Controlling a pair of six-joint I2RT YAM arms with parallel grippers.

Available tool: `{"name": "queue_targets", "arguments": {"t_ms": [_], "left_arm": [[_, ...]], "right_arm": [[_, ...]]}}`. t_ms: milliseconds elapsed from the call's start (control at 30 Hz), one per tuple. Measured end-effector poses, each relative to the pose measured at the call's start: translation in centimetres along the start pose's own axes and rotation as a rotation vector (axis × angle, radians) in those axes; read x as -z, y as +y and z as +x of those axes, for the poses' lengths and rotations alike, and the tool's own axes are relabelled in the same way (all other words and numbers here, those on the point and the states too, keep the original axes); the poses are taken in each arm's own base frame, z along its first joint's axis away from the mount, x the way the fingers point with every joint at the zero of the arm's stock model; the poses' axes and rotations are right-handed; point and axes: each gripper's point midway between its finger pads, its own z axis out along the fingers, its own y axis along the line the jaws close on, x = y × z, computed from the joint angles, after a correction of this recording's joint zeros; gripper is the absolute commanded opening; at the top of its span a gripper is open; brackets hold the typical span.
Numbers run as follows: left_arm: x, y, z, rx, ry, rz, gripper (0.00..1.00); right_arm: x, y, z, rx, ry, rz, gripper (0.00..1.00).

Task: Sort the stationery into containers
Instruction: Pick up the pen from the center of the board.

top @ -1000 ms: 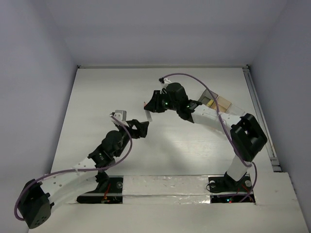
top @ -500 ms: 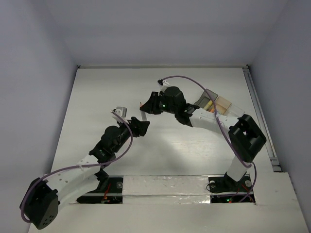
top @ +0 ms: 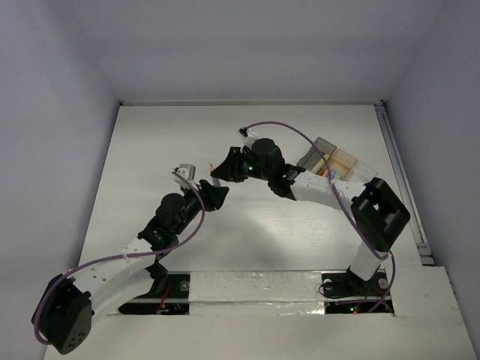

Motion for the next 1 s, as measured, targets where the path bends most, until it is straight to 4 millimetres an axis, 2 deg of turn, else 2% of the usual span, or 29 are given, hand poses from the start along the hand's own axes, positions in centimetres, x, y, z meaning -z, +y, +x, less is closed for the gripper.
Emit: {"name": "queue_targets", "arguments": {"t_ms": [200,267,333,433,567,600,667,700,800,1000], "left_arm": [[0.0,0.4,0.0,-0.001,0.001,-0.019,0.23],[0.0,0.7,0.0,0.001,-0.001,-0.030,0.08],[0.1,1.5,0.1,0.006,-0.001,-0.066,0.00],[0.1,1.4,-0.1,0.011,-0.009,-0.063,0.00],[0.3,1.1,-0.4,0.011,-0.017,-0.056,0.00],[0.5,1.1,-0.6,0.012,-0.023,-0.055,0.00],[0.8,0.9,-1.0,0.013,-0.039,-0.048,0.00],[0.9,0.7,-1.3,0.014,-0.048,-0.042,0.00],[1.4,0.2,-2.3,0.018,-0.085,-0.029,0.00],[2.0,0.1,-3.4,0.030,-0.130,-0.033,0.00]], "right_arm": [[0.2,0.2,0.4,-0.008,0.004,-0.008,0.02],[0.2,0.3,0.2,-0.006,-0.003,-0.013,0.02],[0.5,0.4,0.0,-0.002,-0.013,-0.017,0.02],[0.6,0.6,-0.1,0.001,-0.017,-0.021,0.02],[0.9,0.9,-0.2,0.002,-0.024,-0.031,0.13],[1.0,1.1,-0.3,0.004,-0.026,-0.035,0.21],[1.2,1.5,-0.4,0.007,-0.032,-0.045,0.32],[1.3,1.8,-0.6,0.009,-0.035,-0.049,0.44],[1.8,2.4,-0.8,0.020,-0.041,-0.058,0.60],[2.8,2.0,-0.8,0.040,-0.045,-0.022,0.62]]}}
